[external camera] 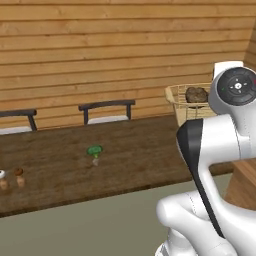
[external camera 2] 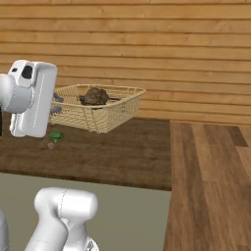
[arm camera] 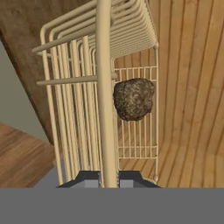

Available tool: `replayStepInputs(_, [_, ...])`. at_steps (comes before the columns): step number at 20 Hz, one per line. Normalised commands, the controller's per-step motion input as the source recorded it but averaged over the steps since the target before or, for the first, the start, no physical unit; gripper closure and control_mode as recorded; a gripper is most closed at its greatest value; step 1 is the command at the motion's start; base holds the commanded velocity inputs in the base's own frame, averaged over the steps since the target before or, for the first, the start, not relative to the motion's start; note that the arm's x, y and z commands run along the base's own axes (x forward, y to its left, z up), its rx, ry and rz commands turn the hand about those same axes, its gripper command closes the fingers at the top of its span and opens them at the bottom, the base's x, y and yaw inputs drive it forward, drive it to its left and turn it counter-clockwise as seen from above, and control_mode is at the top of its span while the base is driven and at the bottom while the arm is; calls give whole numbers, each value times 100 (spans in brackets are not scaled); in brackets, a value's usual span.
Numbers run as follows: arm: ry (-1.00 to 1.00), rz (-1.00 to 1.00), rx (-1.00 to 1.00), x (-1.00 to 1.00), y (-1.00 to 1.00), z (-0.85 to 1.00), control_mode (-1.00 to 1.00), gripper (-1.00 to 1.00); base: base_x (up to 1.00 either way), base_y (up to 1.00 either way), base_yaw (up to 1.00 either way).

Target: Open the cabinet, pick up the bread from the cabinet and place it in the basket. Then move the basket to the dining counter.

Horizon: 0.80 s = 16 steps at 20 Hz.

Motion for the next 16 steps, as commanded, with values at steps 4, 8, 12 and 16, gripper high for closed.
replayStepInputs(4, [0, 0, 0, 0, 0, 0, 100, 100, 33, -22, 0])
replayStepInputs(8, [0, 0, 6, 23, -10, -38, -100, 100, 13, -12, 0])
replayStepInputs(12, [3, 0, 8, 90, -3, -83, -100, 100, 0, 0, 0])
replayStepInputs(16, [9, 5, 3, 100, 0, -79, -100, 100, 0, 0, 0])
